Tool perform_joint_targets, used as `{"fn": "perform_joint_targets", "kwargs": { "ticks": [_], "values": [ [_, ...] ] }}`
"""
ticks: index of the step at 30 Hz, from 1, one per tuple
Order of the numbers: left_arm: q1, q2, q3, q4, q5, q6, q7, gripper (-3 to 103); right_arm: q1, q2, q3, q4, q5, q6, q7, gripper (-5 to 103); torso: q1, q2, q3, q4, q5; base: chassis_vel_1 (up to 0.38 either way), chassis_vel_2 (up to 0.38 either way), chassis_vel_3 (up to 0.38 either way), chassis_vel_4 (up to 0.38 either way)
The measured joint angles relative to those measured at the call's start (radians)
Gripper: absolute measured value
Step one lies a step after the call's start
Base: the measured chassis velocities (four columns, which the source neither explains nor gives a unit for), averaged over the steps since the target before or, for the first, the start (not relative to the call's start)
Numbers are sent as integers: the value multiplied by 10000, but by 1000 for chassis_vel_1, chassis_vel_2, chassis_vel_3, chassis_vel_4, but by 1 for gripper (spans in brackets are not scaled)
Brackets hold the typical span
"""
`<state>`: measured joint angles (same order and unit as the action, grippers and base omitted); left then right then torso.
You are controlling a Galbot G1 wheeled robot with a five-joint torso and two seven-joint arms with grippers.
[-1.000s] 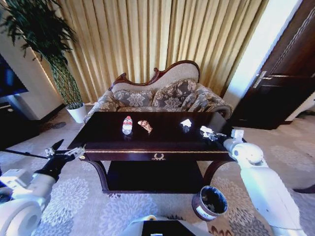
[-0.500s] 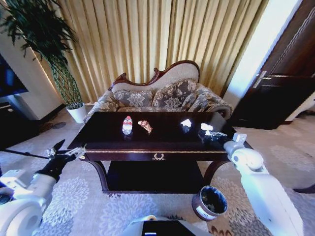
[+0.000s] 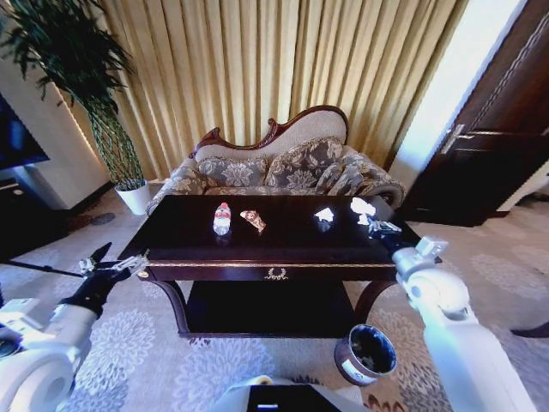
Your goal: Move to the front of the table and place the trash on the table into the trash bin.
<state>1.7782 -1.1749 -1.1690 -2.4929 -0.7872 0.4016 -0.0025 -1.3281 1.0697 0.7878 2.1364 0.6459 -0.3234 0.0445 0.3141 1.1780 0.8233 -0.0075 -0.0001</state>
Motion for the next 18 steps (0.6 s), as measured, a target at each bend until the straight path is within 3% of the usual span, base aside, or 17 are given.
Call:
{"fn": "perform_joint_targets", "kwargs": {
  "ticks": [6,18],
  "values": [
    [-30,137,-58,106,16,-38,135,100,-934,432,82,366,-1050,517,-376,0,0,0,1,-2,0,0,0,0,0],
    [10,188,-76,80,37,16,261,100,-1562,603,116,573,-1040,601,-495,0,1,-1,1,-1,0,0,0,0,0]
  ]
}}
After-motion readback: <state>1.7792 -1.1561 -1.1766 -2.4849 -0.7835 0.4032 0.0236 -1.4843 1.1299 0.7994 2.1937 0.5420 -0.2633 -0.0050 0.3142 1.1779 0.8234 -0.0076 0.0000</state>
